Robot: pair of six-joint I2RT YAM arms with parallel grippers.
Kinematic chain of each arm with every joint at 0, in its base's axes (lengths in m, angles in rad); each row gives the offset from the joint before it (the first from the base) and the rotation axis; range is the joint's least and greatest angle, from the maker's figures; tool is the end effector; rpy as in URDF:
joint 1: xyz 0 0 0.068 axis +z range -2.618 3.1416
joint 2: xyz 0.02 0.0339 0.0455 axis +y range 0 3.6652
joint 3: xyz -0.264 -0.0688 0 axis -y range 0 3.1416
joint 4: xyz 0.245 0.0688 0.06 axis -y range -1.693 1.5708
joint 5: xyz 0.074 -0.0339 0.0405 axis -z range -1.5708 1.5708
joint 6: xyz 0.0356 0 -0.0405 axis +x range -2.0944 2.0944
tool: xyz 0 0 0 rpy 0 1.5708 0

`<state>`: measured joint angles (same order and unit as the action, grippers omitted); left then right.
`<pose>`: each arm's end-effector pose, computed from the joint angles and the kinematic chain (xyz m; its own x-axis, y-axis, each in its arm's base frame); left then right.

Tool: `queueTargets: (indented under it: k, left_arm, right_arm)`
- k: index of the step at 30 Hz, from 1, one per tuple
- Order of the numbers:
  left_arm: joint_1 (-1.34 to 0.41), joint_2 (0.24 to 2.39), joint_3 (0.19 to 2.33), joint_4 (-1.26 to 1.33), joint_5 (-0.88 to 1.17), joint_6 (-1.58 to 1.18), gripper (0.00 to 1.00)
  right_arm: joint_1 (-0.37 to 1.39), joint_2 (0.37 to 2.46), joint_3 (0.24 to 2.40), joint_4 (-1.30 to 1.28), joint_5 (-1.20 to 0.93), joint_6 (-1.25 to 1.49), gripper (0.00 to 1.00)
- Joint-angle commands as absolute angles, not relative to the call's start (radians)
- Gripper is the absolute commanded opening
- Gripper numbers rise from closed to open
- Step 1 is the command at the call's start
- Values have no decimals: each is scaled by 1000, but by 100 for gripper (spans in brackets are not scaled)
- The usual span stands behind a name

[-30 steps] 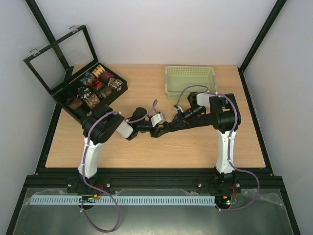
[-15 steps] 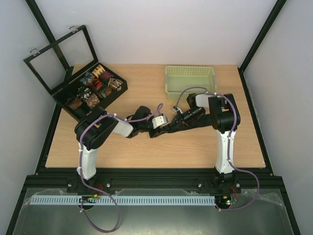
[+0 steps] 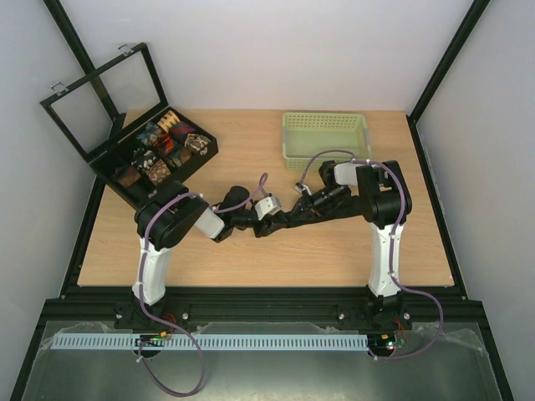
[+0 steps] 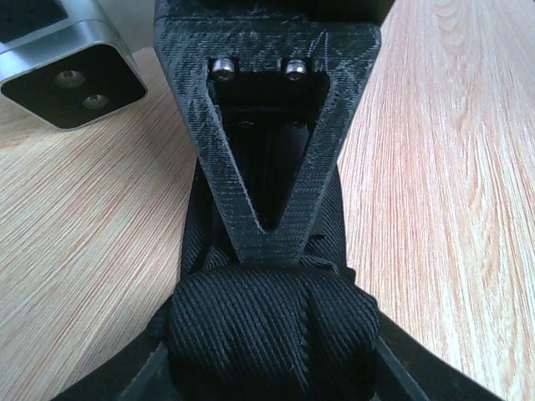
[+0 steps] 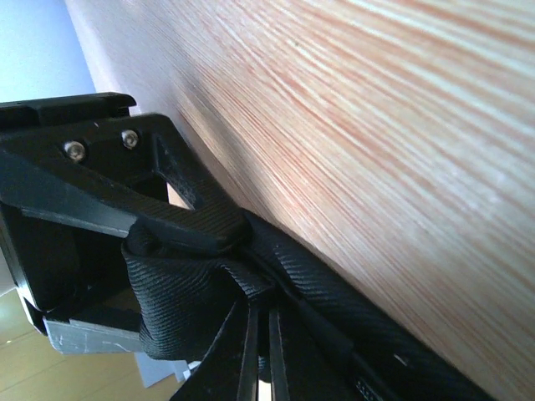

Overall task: Roll the ties
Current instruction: Roll the tie at the center of the board.

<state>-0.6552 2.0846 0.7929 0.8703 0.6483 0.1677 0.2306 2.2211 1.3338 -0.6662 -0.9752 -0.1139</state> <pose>0.2790 -0.2415 0.0825 -0.1658 0.2952 -0.9409 0.9638 0.2506 -0.0912 0.3658 0.1162 0.0776 -0.9509 -0.2888 -0.1113 -0.2519 0.5134 0.8204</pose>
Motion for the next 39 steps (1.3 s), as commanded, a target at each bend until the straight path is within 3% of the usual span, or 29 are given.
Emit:
queueTargets:
  k: [1, 9, 16, 24, 30, 39]
  left_arm:
    - [-662, 2115, 774, 906, 648, 180, 40]
    - [-674, 2005, 914, 290, 486, 507, 26]
    - [-685, 1985, 1076, -73, 387, 595, 23]
    - [-709, 2056, 1265, -344, 232, 600, 23]
    - [-719, 2061, 1289, -406, 209, 633, 23]
    - [-726, 2075, 1294, -424, 200, 637, 24]
  right_arm:
    - [244, 2297, 1288, -637, -718, -105, 3]
    - [191, 2251, 1370, -752, -749, -165, 26]
    - [172, 2196, 1430, -883, -806, -228, 36]
    - [166, 2145, 1434, -927, -925, -205, 39]
    - [182, 2142, 1403, -780, -1072, -42, 36]
    - [262, 2168, 1392, -606, -1012, 63, 32]
